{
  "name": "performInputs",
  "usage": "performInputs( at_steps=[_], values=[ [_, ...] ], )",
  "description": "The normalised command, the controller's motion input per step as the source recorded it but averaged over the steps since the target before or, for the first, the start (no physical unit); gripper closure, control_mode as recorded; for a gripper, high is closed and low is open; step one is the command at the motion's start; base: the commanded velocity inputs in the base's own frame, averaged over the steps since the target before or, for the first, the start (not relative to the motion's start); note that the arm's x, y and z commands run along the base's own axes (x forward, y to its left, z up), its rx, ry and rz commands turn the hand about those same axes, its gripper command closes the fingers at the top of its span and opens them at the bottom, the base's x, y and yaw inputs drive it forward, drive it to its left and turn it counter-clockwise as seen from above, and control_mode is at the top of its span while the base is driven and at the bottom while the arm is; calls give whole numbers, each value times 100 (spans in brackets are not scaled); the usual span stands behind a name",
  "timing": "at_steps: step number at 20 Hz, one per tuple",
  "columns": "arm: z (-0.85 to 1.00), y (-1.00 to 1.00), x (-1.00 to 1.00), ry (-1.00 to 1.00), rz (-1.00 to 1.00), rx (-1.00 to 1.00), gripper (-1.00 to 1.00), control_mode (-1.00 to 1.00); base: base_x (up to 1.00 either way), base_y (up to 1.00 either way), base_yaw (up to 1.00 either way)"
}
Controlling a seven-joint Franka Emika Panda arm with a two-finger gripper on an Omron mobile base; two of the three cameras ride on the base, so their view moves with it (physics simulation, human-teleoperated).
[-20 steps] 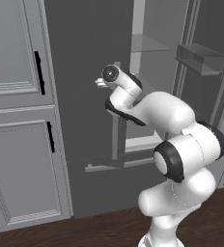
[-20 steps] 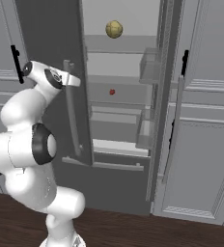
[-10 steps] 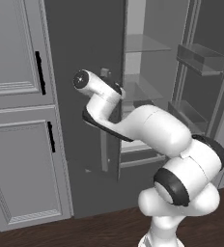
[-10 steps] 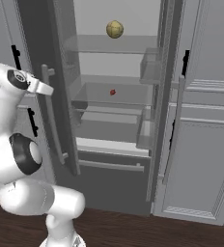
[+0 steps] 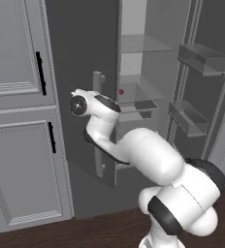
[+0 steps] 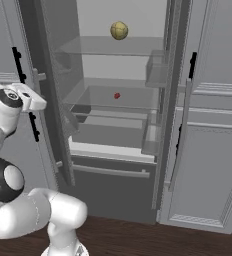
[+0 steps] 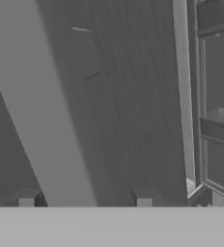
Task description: Take the strawberry from the fridge and place it on top of the pancake, located on the dining counter.
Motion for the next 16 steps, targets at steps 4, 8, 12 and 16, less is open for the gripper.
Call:
performInputs(
  at_steps=[4, 8, 12, 16],
  values=[
    [1, 0, -59, 18, -28, -2, -100, -100, 0, 0, 0],
    [29, 5, -43, 35, -21, 0, -100, -100, 0, 0, 0],
    [55, 19, -55, 38, -19, 0, -100, -100, 0, 0, 0],
    [63, 26, -66, 34, -17, 0, -100, -100, 0, 0, 0]
  ],
)
